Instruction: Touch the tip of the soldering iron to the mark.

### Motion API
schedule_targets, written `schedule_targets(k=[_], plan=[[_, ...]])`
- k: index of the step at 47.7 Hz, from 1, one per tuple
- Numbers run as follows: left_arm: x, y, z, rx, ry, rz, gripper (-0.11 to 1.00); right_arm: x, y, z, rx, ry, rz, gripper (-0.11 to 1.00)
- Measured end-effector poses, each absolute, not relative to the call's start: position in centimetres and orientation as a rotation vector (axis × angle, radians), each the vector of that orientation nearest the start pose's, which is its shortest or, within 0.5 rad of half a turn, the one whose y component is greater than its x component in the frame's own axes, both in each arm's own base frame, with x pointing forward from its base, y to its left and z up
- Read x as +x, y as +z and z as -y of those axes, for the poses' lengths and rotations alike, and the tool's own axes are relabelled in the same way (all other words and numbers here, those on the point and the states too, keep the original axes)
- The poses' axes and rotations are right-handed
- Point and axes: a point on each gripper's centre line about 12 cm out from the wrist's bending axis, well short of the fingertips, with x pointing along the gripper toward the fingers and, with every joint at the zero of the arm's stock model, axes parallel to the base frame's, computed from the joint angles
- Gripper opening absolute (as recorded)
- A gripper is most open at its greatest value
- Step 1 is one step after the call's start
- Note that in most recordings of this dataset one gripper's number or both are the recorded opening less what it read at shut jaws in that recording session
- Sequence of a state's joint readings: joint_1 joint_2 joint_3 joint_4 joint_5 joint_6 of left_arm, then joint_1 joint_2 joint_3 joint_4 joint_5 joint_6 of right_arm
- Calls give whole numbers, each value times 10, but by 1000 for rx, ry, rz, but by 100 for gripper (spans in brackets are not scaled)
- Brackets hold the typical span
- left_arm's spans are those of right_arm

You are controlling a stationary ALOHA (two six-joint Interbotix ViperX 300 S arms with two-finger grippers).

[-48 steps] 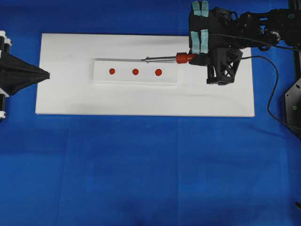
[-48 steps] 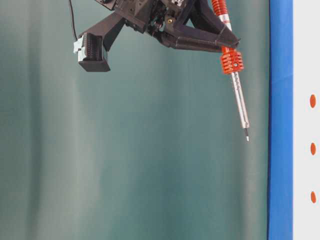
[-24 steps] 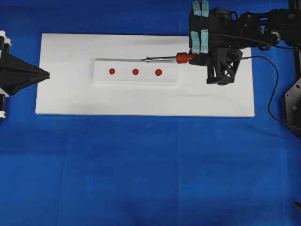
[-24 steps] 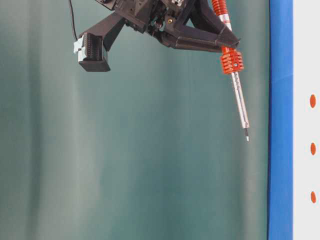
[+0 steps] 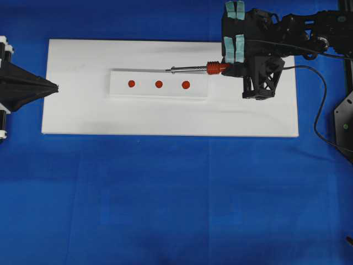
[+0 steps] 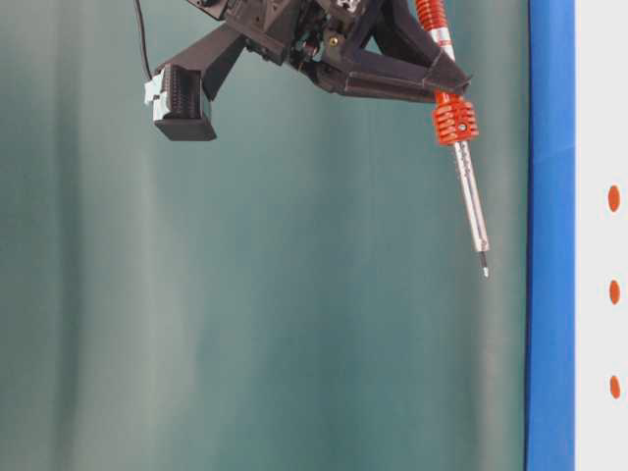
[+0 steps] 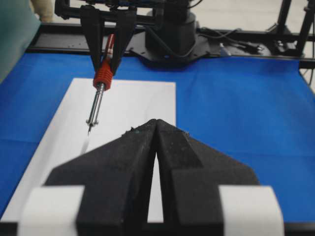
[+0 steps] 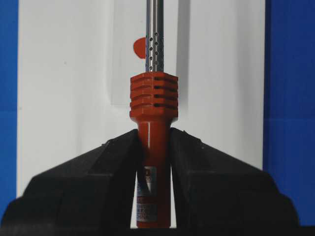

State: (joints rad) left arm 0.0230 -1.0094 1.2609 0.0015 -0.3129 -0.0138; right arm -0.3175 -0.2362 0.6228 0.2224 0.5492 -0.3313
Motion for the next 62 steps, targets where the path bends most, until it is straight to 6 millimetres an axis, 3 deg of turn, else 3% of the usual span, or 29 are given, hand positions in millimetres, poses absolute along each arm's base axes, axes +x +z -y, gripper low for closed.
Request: schedule_targets(k=[32,47,62], plan=[[186,269,-4,-13,23,62,0,346,174,91,73,-111,-989,6],[186,270,-4,-12,22,63,0,351,158,90,75,-109,-1012,6],[186,270,-4,-12,22,61,0,351,156,92,78,-112,-1015,6]])
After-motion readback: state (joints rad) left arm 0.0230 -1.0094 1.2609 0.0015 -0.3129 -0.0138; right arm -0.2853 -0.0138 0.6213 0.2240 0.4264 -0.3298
